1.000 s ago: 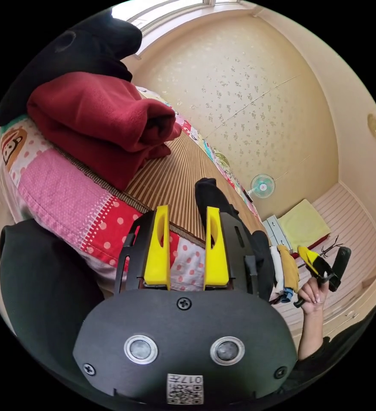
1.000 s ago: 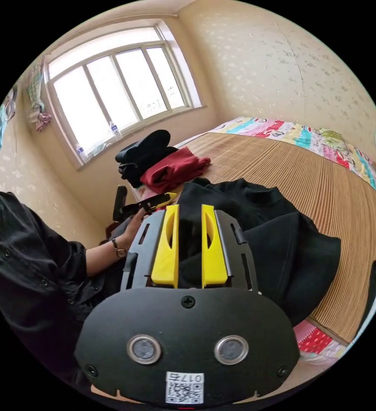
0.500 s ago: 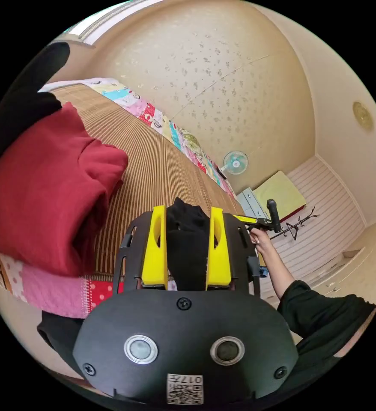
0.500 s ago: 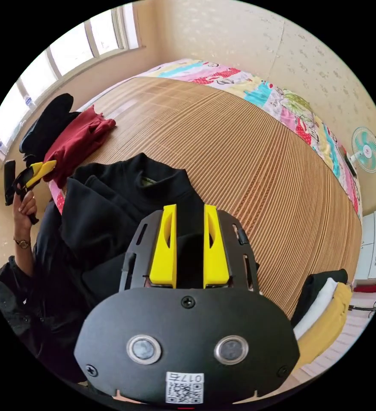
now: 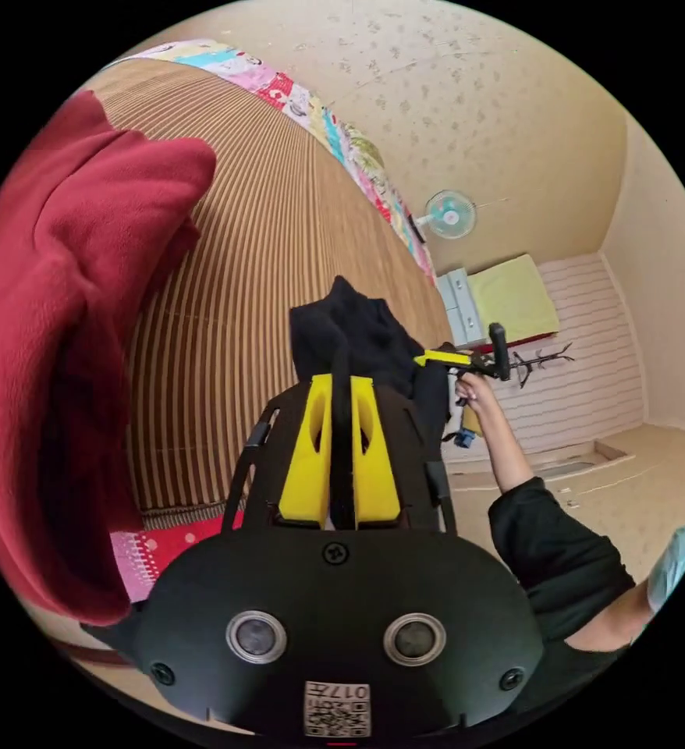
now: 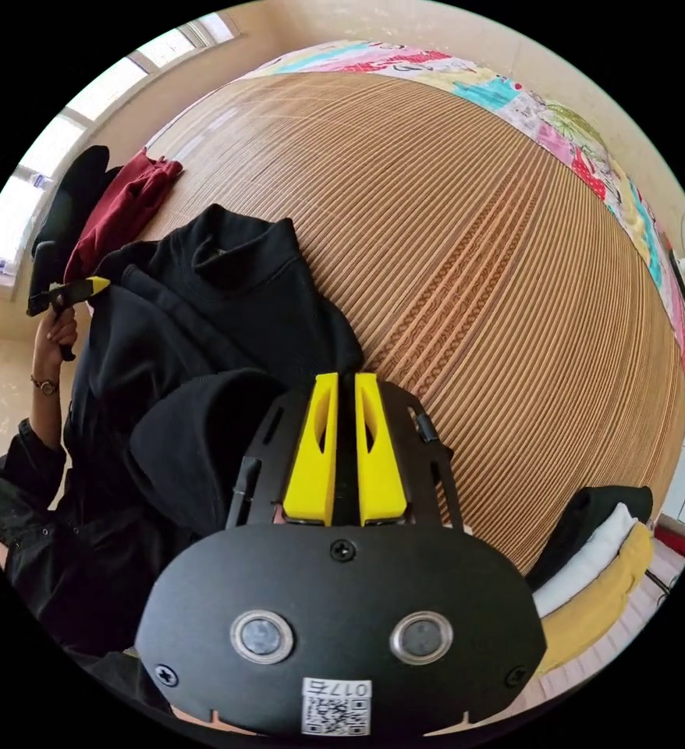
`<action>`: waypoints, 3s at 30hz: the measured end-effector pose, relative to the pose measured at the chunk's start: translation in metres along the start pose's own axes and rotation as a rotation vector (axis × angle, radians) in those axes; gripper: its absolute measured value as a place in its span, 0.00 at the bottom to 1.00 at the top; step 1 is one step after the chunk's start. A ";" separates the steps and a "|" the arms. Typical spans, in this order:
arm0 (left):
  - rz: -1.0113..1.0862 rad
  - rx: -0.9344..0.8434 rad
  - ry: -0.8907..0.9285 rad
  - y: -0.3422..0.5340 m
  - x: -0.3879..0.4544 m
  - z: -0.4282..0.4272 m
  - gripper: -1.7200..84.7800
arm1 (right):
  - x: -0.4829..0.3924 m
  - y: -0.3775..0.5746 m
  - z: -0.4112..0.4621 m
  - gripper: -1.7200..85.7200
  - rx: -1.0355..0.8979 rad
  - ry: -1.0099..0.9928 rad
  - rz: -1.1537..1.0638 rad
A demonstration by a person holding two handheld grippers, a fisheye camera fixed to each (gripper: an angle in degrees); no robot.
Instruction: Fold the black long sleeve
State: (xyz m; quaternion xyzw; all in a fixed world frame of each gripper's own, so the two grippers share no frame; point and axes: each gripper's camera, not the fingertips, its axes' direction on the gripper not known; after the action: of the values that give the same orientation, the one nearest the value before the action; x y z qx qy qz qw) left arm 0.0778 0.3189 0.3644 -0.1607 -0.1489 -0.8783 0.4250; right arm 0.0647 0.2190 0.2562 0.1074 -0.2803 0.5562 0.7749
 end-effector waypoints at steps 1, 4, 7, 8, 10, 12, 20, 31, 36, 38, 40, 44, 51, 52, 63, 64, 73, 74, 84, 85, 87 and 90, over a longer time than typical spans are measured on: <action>0.016 0.019 0.030 0.006 0.005 -0.007 0.07 | -0.001 0.022 -0.024 0.07 0.085 -0.034 0.020; 0.149 0.091 0.086 0.034 0.047 -0.037 0.06 | -0.003 0.089 -0.093 0.06 0.338 -0.190 0.042; 0.421 0.164 0.196 0.063 0.109 -0.071 0.06 | 0.000 0.159 -0.150 0.06 0.530 -0.380 -0.062; 0.509 0.190 0.257 0.073 0.131 -0.085 0.06 | 0.002 0.172 -0.159 0.06 0.558 -0.418 -0.082; 0.617 0.242 0.377 0.085 0.160 -0.110 0.06 | 0.008 0.224 -0.200 0.06 0.717 -0.548 -0.155; 0.727 0.326 0.546 0.099 0.193 -0.144 0.05 | 0.013 0.264 -0.235 0.06 0.878 -0.631 -0.189; 0.910 0.406 0.638 0.125 0.301 -0.202 0.04 | -0.045 0.365 -0.348 0.05 1.198 -0.437 -0.319; 0.914 0.560 0.001 0.052 0.406 -0.202 0.04 | -0.074 0.285 -0.397 0.07 1.153 0.027 -0.007; 0.476 0.361 -0.814 -0.163 0.342 -0.066 0.08 | -0.001 0.059 -0.335 0.10 0.693 0.398 0.305; 0.393 0.315 -0.754 -0.169 0.300 -0.041 0.09 | 0.014 0.029 -0.287 0.10 0.596 0.417 0.411; 0.443 0.298 -0.584 -0.151 0.263 -0.014 0.10 | 0.011 0.011 -0.213 0.10 0.485 0.352 0.386; 0.387 0.105 -0.454 -0.101 0.164 0.077 0.10 | -0.009 0.018 -0.083 0.11 0.336 0.241 0.229; 0.347 -0.298 -0.549 -0.010 0.064 0.210 0.12 | -0.034 0.089 0.112 0.10 0.245 0.198 0.223; 0.376 -0.263 -0.563 0.000 0.067 0.207 0.12 | -0.039 0.114 0.119 0.09 0.319 0.244 0.227; 0.129 0.216 -0.479 0.140 0.055 0.069 0.13 | -0.058 0.240 0.131 0.05 0.407 0.240 0.385; 0.104 0.248 -0.489 0.140 0.051 0.059 0.14 | -0.054 0.240 0.129 0.05 0.401 0.206 0.397; -0.025 0.045 -0.545 0.067 -0.006 0.026 0.08 | -0.040 0.239 0.146 0.03 0.641 0.272 0.400; -0.005 0.024 -0.543 0.063 0.002 0.015 0.06 | -0.034 0.233 0.161 0.03 0.566 0.283 0.409; 0.068 0.507 -0.942 0.039 0.099 -0.258 0.04 | -0.056 0.267 0.192 0.02 0.717 0.401 0.322; 0.006 0.553 -0.935 0.041 0.090 -0.278 0.05 | -0.055 0.269 0.192 0.02 0.717 0.384 0.328; -0.145 0.680 -0.752 0.065 0.052 -0.339 0.09 | -0.053 0.274 0.192 0.02 0.722 0.358 0.336; -0.224 0.702 -0.634 0.104 0.009 -0.344 0.15 | -0.050 0.282 0.191 0.02 0.732 0.318 0.355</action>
State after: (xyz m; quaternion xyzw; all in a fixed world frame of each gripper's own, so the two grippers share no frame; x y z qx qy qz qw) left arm 0.1013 0.1139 0.0697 -0.2502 -0.5748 -0.7231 0.2900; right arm -0.2668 0.1881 0.3443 0.2384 0.0440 0.7531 0.6116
